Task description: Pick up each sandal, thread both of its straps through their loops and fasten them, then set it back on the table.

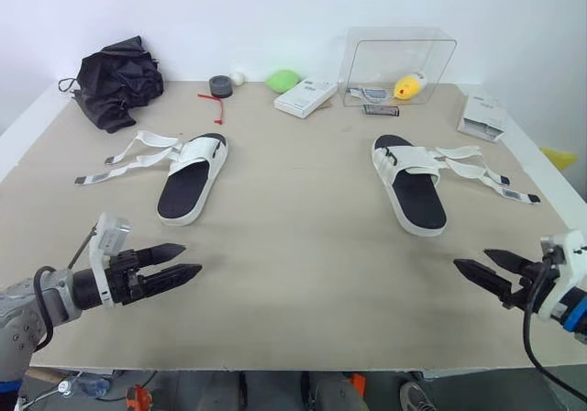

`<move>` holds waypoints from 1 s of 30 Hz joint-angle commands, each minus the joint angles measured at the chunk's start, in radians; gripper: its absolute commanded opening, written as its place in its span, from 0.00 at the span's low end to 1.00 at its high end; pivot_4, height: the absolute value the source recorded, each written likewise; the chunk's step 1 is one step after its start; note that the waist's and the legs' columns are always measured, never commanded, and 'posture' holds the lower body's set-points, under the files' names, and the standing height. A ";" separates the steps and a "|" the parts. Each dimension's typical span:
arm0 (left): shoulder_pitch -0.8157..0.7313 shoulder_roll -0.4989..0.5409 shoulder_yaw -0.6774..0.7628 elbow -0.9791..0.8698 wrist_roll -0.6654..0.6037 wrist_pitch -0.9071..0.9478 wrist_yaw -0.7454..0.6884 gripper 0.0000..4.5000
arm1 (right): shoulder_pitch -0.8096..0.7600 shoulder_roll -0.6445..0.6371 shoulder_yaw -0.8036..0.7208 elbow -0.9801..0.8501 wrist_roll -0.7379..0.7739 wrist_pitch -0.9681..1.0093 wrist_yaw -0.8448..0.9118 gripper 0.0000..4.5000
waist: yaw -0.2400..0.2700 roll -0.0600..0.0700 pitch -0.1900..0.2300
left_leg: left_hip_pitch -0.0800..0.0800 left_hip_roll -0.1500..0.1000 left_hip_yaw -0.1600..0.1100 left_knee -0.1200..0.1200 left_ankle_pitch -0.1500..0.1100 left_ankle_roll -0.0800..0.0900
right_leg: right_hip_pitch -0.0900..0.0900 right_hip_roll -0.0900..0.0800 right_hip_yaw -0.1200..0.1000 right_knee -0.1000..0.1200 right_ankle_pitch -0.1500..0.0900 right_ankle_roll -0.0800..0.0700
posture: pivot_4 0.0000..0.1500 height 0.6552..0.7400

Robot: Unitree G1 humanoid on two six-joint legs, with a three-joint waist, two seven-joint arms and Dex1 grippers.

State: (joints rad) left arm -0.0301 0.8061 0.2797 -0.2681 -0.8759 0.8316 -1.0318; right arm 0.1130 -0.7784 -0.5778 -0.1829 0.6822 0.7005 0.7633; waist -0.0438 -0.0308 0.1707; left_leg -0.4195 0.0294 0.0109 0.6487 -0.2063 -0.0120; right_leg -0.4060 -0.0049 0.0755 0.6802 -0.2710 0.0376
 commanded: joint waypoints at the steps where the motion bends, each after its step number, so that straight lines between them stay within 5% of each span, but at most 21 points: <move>1: -0.130 -0.011 -0.059 -0.047 -0.029 0.020 0.005 1.00 | -0.103 0.040 0.049 -0.076 0.004 0.053 -0.140 0.99 | -0.001 0.000 0.000 | 0.000 0.000 0.000 0.002 0.000 0.000 | 0.000 0.001 0.000 0.000 0.001 0.000 | 1.00 1.00; 11: -0.385 -0.166 -0.250 0.012 0.114 -0.159 -0.022 1.00 | -0.528 0.188 0.257 0.088 -0.182 0.113 -0.493 0.99 | -0.001 0.000 0.000 | -0.002 -0.002 0.005 0.004 0.001 0.000 | -0.001 0.002 0.006 0.000 0.007 0.000 | 1.00 1.00; 18: -0.479 -0.295 -0.261 0.137 0.180 -0.209 0.077 1.00 | -0.738 0.271 0.396 0.425 -0.326 -0.019 -0.478 0.99 | -0.002 0.000 0.000 | -0.004 -0.003 0.006 0.004 0.000 0.001 | -0.002 0.002 0.005 0.000 0.008 -0.001 | 1.00 1.00; 30: -0.421 -0.333 -0.273 0.080 0.184 -0.196 0.124 1.00 | -0.958 0.341 0.439 0.787 -0.456 -0.271 -0.463 0.99 | -0.007 0.000 0.001 | -0.004 -0.002 0.006 0.004 0.000 0.001 | -0.003 0.002 0.008 0.000 0.009 0.000 | 1.00 1.00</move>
State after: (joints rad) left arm -0.4461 0.4742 -0.0041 -0.1409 -0.6843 0.6380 -0.9148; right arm -0.8141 -0.4334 -0.1307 0.6026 0.2380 0.4720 0.3017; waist -0.0509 -0.0309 0.1712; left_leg -0.4230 0.0275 0.0173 0.6526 -0.2064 -0.0107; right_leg -0.4085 -0.0030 0.0836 0.6797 -0.2614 0.0377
